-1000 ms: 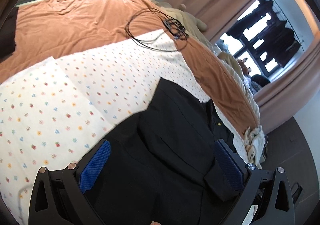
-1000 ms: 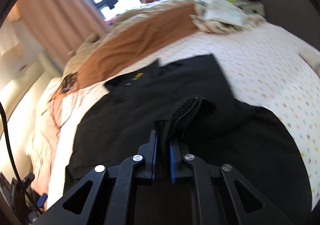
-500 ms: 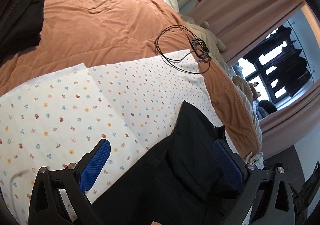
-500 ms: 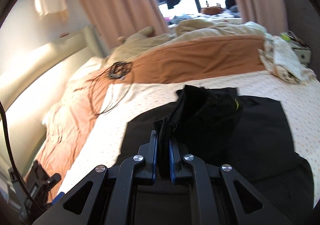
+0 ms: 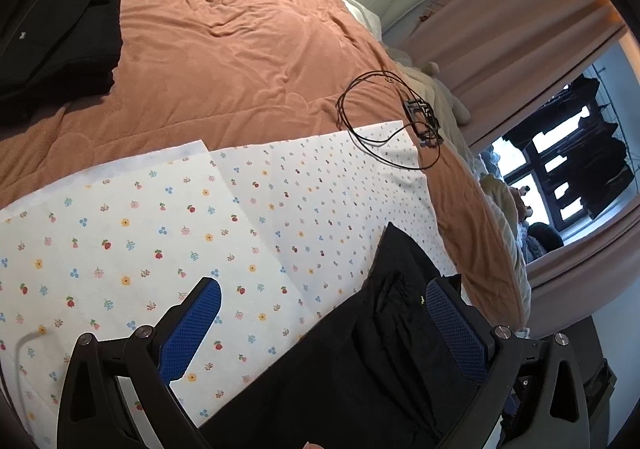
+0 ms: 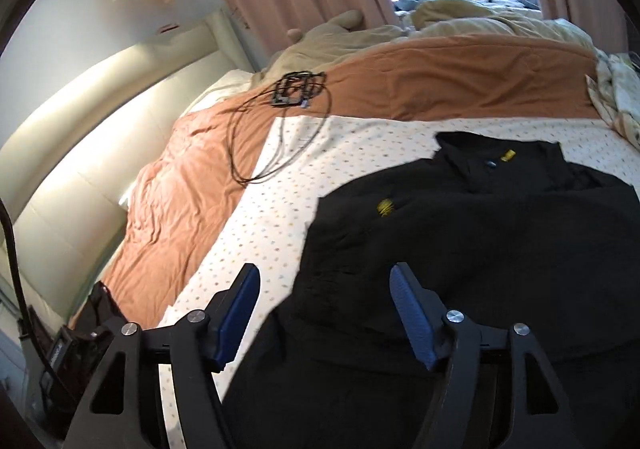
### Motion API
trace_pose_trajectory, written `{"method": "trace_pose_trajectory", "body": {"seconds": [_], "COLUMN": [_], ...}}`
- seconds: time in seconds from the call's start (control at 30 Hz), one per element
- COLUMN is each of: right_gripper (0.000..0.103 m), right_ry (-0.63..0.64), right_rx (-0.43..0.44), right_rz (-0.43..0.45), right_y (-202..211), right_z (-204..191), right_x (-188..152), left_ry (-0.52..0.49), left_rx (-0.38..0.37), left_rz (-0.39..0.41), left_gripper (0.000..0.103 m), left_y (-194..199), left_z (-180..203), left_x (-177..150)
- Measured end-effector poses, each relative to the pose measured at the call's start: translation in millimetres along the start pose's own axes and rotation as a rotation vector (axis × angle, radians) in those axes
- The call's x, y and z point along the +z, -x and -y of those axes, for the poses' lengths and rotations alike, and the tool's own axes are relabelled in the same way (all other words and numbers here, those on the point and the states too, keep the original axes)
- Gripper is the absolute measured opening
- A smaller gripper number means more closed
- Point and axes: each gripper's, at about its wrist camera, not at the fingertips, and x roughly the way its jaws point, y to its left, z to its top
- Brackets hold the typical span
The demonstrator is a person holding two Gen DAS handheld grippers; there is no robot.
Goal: Fold large clothes
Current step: 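Release the jacket and raise both tools above the folded jacket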
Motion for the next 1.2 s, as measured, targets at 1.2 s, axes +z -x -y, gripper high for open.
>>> {"method": "trace_pose_trajectory", "body": {"seconds": [1.2], "right_gripper": [0.103], "right_ry": [-0.317], "right_rx": [-0.167], "right_rz": [0.119], "right_y": [171.8], "right_z": [162.3], "right_x": [-121.3], "left_ry": [-0.505], "left_rx": [-0.022], "left_rz": [-0.032], "left_gripper": [0.102], "left_y": [127.4], "left_z": [9.9], "left_x": [-139.0]}}
